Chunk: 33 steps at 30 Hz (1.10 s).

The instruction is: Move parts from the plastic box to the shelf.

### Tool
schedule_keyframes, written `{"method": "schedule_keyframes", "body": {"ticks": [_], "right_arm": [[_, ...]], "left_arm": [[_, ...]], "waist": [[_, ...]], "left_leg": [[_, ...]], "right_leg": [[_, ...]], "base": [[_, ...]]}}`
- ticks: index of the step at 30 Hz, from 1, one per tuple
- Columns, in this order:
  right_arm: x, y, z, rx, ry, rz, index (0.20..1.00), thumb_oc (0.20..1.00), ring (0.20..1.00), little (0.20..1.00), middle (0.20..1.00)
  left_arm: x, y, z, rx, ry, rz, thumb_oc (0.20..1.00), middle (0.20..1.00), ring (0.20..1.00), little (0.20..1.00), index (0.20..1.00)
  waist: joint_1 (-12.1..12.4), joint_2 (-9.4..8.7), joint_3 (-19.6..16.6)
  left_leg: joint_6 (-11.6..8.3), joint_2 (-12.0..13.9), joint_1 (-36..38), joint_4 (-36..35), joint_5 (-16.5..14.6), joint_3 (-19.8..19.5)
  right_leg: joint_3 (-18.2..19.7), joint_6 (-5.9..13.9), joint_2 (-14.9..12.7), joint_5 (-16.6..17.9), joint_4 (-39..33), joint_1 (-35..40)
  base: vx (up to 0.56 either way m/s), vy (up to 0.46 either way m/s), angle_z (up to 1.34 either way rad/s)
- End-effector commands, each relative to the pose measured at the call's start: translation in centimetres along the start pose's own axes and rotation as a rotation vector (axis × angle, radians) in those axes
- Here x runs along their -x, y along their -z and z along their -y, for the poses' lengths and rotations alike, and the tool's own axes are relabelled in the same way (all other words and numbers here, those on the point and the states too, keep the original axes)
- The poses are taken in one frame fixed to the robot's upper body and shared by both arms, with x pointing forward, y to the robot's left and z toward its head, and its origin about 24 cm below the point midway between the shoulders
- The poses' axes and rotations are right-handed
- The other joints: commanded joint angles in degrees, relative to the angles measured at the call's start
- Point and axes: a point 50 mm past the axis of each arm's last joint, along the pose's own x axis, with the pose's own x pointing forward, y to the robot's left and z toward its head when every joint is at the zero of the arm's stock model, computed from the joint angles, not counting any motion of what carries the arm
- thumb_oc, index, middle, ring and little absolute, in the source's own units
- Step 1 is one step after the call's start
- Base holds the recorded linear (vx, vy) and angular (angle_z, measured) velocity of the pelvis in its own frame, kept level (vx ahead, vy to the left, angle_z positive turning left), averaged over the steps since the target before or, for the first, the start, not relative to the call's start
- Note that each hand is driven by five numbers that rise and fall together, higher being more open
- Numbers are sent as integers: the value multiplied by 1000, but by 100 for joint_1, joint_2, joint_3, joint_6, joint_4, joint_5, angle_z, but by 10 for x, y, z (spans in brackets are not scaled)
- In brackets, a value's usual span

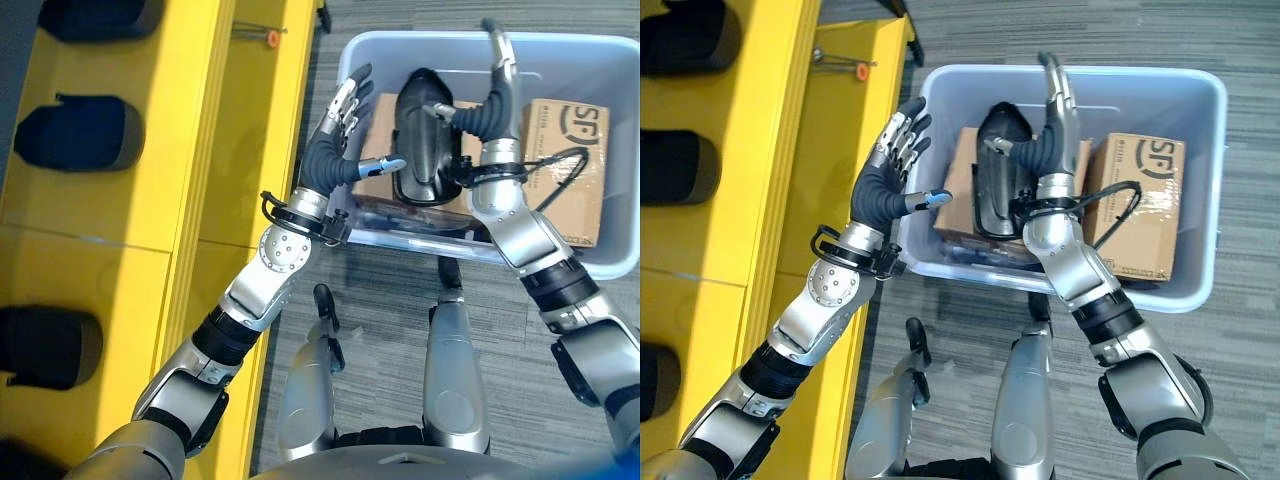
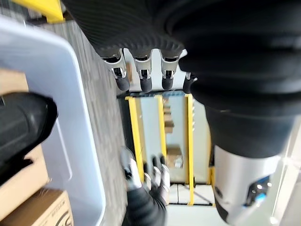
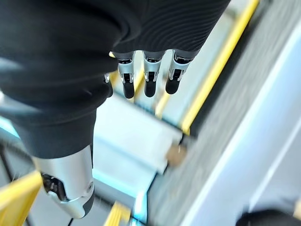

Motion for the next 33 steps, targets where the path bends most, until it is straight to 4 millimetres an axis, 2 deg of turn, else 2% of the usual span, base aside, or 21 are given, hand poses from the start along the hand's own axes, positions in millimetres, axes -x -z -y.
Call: {"method": "schedule_keyframes", "body": {"ticks": [1,3,4,7,8,13,17,21,29,33], "right_arm": [[5,-16,17,-117,86,96,1000,1000,1000,1000,1000],[11,-11,25,-112,93,95,1000,1000,1000,1000,1000],[19,-5,35,-109,93,83,1000,1000,1000,1000,1000],[32,3,49,-101,76,60,1000,1000,1000,1000,1000],[45,13,62,-86,62,23,1000,1000,1000,1000,1000],[61,24,75,-43,36,-2,1000,1000,1000,1000,1000],[71,27,73,-60,43,-20,1000,1000,1000,1000,1000],[77,29,67,-88,74,-64,1000,1000,1000,1000,1000],[82,36,61,-94,80,-128,1000,1000,1000,1000,1000],[81,38,56,-105,80,-150,1000,1000,1000,1000,1000]], "left_arm": [[-3,-2,-2,-49,-84,-10,1000,1000,1000,1000,1000],[-3,3,-2,-44,-115,-53,1000,1000,1000,1000,1000],[-3,9,-4,-47,-171,-96,1000,1000,1000,1000,1000],[-2,18,-7,-42,-245,-150,1000,1000,1000,1000,1000],[-3,20,-14,-120,-351,-138,1000,1000,1000,1000,1000],[-2,21,-29,-203,-543,-135,1000,1000,1000,1000,1000],[3,22,-41,-232,-719,-129,1000,1000,1000,1000,1000],[9,25,-57,-390,-959,-110,1000,1000,1000,1000,1000],[14,28,-71,-450,-1086,-108,1000,1000,1000,1000,1000],[13,33,-75,-512,-1053,-139,1000,1000,1000,1000,1000]], "waist": [[-220,-122,-51],[-338,-119,-52],[-501,-123,-46],[-725,-139,-46],[-936,-183,-46],[-1140,-304,-46],[-1120,-408,-46],[-1014,-575,-46],[-873,-681,-46],[-787,-745,-46]], "left_leg": [[228,-131,318,169,-778,444],[212,-108,366,151,-783,527],[192,-72,408,165,-798,644],[173,-52,507,159,-863,811],[162,-18,516,157,-873,959],[110,60,401,186,-853,1062],[90,113,273,152,-804,1038],[42,205,50,116,-712,914],[12,250,-166,59,-602,761],[1,266,-308,48,-544,680]], "right_leg": [[-83,-572,758,-435,-167,270],[-23,-563,778,-426,-177,258],[26,-553,791,-413,-165,218],[97,-522,798,-453,-132,173],[180,-513,820,-427,-120,60],[232,-524,876,-409,-78,-147],[192,-530,901,-395,-56,-292],[88,-550,952,-383,-30,-450],[11,-574,1011,-369,-28,-568],[-30,-593,1037,-349,-26,-648]], "base": [[61,105,-31],[54,90,-36],[63,83,-37],[72,89,-32],[45,46,-35],[1,-17,-29],[-48,-97,-8],[-63,-165,7],[-17,-79,9],[-22,-75,11]]}}
